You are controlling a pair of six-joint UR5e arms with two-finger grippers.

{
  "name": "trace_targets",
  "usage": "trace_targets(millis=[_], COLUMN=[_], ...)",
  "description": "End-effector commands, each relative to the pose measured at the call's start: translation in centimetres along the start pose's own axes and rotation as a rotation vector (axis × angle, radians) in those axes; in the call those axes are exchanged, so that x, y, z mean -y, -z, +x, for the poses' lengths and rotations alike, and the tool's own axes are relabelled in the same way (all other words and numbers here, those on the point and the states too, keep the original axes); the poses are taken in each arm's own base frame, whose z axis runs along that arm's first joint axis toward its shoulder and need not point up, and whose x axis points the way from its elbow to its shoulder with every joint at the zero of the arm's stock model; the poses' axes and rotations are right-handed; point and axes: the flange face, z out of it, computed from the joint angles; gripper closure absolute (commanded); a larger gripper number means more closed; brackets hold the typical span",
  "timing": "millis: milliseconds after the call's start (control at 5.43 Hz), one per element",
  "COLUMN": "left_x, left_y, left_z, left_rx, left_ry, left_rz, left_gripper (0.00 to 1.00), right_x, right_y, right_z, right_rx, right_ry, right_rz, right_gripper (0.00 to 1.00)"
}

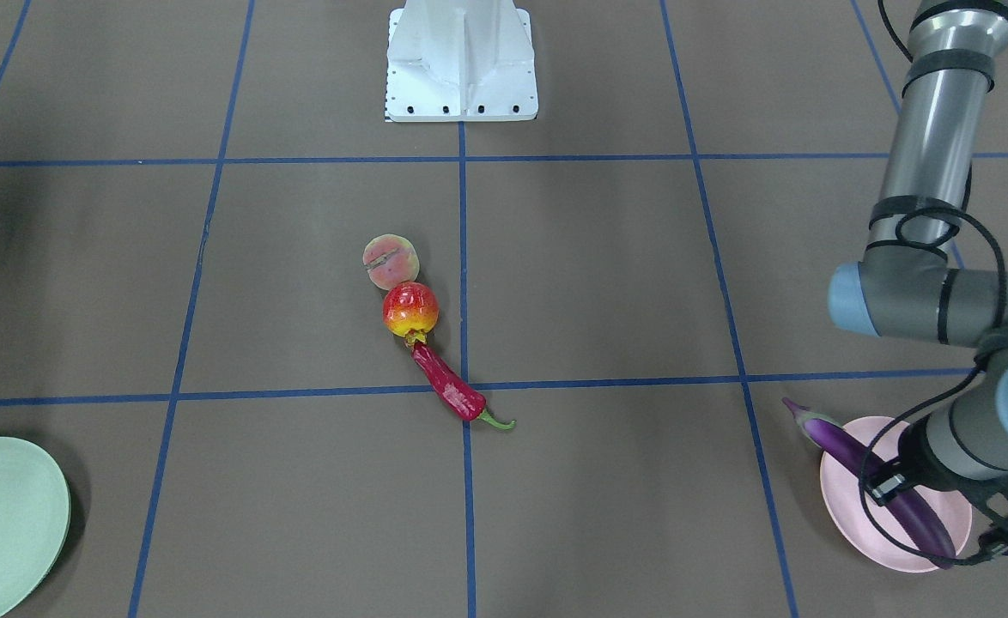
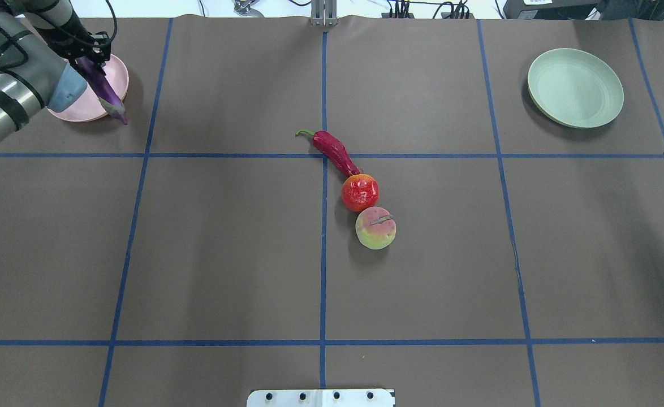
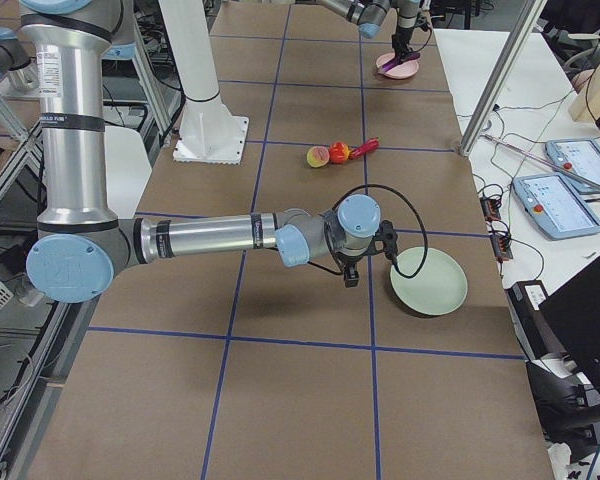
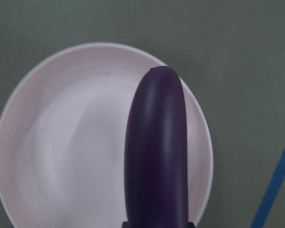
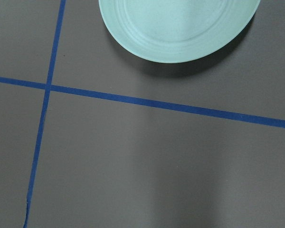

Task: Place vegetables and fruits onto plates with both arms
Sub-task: 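Carry the eggplant with the left gripper onto the pink plate, then release the eggplant with the left gripper while the right gripper reaches toward the peach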

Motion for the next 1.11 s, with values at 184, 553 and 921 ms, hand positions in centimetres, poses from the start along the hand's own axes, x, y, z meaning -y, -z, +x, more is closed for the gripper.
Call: trace_targets(millis=[184,553,921], left_x=[3.5,3.8,-4.7], left_y=[-0.8,5.3,6.7], left_z=[-3.9,-2.6,4.2], left_rx=[-0.007,-0.161,-0.236], left_ry=[0.041,0.041,0.108], left_rz=[-0.016,-0.081,-0.111], left_gripper=[0.01,0.0,0.0], right_x=[1.0,2.4,3.5], right_y=[-2.3,-4.0,-5.7], right_z=[-3.1,-11.1,-22.6], right_rx=[0.015,0.031,0.044], right_ry=[-0.044,-0.129,-0.24], right_rz=[-0.036,-0.056,-0.047], right_gripper=[0.0,0.0,0.0])
